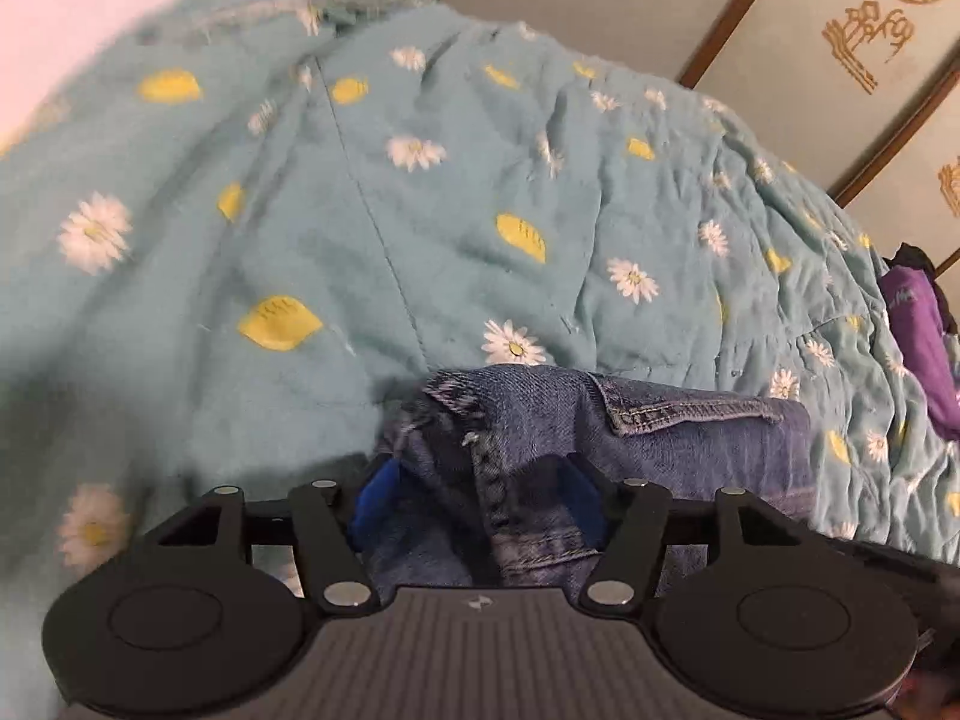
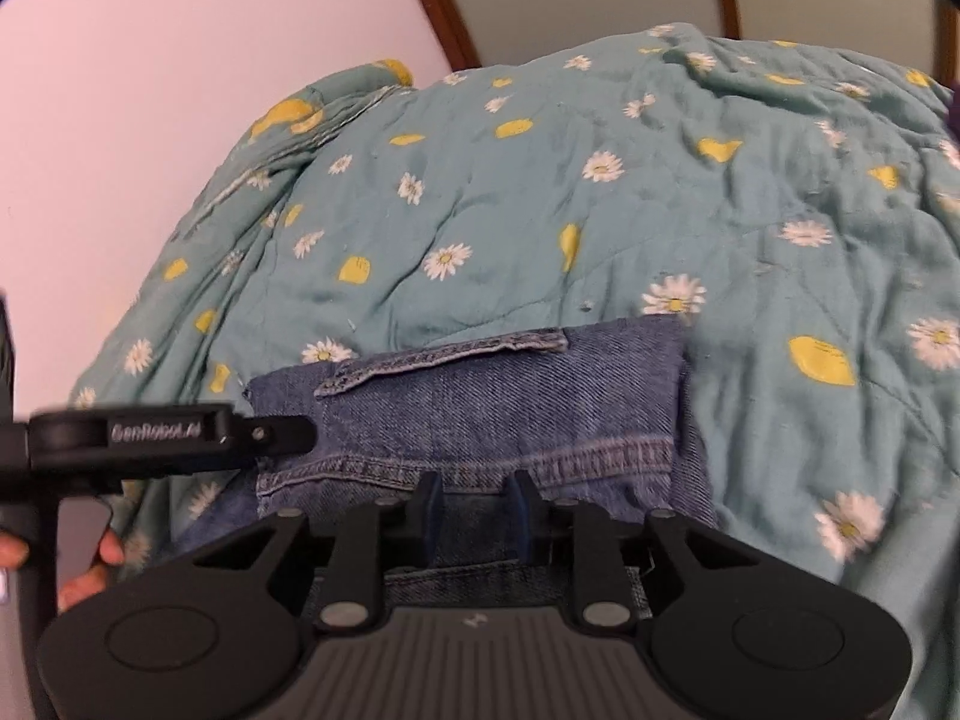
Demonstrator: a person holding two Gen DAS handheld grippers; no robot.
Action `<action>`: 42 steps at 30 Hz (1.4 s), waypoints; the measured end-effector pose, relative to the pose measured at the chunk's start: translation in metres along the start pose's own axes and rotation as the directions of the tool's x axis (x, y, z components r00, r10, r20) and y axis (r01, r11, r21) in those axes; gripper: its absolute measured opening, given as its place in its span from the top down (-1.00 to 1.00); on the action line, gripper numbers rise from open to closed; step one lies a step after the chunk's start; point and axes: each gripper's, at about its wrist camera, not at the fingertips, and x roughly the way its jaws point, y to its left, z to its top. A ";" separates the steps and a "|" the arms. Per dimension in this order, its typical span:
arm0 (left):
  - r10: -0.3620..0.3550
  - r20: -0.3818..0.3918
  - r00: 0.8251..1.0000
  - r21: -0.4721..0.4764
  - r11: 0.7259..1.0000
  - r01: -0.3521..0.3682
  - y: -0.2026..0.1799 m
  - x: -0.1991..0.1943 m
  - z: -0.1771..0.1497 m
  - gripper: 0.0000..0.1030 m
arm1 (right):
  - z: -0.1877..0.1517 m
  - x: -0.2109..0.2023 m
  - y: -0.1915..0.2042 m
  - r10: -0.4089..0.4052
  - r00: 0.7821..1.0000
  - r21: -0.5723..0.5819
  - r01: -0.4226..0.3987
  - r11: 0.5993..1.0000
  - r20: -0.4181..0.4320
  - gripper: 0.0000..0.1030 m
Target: Fold clothes
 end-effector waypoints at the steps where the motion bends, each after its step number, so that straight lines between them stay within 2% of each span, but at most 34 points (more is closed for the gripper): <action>1: 0.007 0.005 1.000 0.010 1.000 -0.007 -0.001 -0.003 -0.001 -0.15 | 0.000 -0.007 0.001 0.000 1.000 0.005 0.000 1.000 -0.001 0.51; 5: 0.024 0.024 0.999 0.080 0.996 -0.026 -0.014 -0.021 -0.006 -0.15 | -0.004 -0.015 0.023 -0.049 0.998 -0.095 0.046 0.994 -0.029 0.46; 9: 0.100 -0.006 0.995 0.157 0.983 -0.098 -0.029 -0.009 -0.018 -0.16 | -0.016 -0.005 0.035 -0.100 0.991 -0.126 0.088 0.988 -0.090 0.41; 13: 0.101 -0.055 0.993 0.112 0.989 -0.094 -0.024 0.012 -0.024 -0.22 | -0.027 0.017 0.032 -0.135 0.984 -0.148 0.118 0.982 -0.114 0.35; 17: 0.081 -0.073 0.994 0.077 0.994 -0.075 -0.017 0.001 -0.020 -0.20 | -0.030 0.015 0.039 -0.157 0.983 -0.178 0.138 0.974 -0.098 0.28; 20: 0.061 -0.075 0.995 0.075 0.996 -0.055 -0.017 -0.014 -0.027 -0.20 | -0.029 0.002 0.040 -0.150 0.985 -0.143 0.137 0.980 -0.082 0.25; 22: 0.040 -0.080 0.996 0.062 0.997 -0.035 -0.016 -0.023 -0.033 -0.20 | -0.024 -0.014 0.039 -0.151 0.988 -0.080 0.147 0.986 -0.043 0.24; 24: 0.070 -0.080 0.994 0.076 0.995 -0.064 -0.022 -0.030 -0.039 -0.21 | -0.023 -0.028 0.040 -0.183 0.983 -0.034 0.184 0.982 0.019 0.06; 25: 0.087 -0.080 0.993 0.084 0.993 -0.080 -0.025 -0.034 -0.042 -0.21 | -0.022 -0.036 0.040 -0.206 0.978 -0.015 0.207 0.978 0.042 -0.17; 26: 0.102 -0.085 0.991 0.088 0.992 -0.094 -0.029 -0.035 -0.045 -0.21 | -0.021 -0.041 0.040 -0.222 0.974 -0.002 0.222 0.975 0.046 -0.50; 27: 0.117 -0.091 0.989 0.092 0.990 -0.109 -0.033 -0.035 -0.048 -0.21 | -0.020 -0.046 0.039 -0.234 0.971 0.008 0.234 0.972 0.049 -0.60; 28: 0.132 -0.097 0.986 0.096 0.988 -0.123 -0.037 -0.036 -0.050 -0.21 | -0.019 -0.049 0.037 -0.236 0.971 0.011 0.236 0.972 0.048 -0.62; 31: 0.162 -0.098 0.982 0.091 0.984 -0.153 -0.042 -0.030 -0.054 -0.21 | -0.016 -0.051 0.023 -0.187 0.982 0.025 0.186 0.982 0.007 -0.62; 33: 0.170 -0.104 0.980 0.087 0.983 -0.161 -0.042 -0.027 -0.055 -0.25 | -0.017 -0.044 0.016 -0.195 0.981 0.040 0.195 0.980 -0.021 -0.62; 38: 0.180 -0.122 0.976 0.074 0.982 -0.172 -0.042 -0.016 -0.058 -0.38 | -0.019 -0.017 0.007 -0.237 0.961 0.023 0.243 0.970 -0.142 -0.62; 42: 0.202 -0.125 0.971 0.123 0.975 -0.186 -0.045 -0.010 -0.059 -0.53 | -0.023 0.007 0.000 -0.291 0.933 0.058 0.309 0.949 -0.212 -0.72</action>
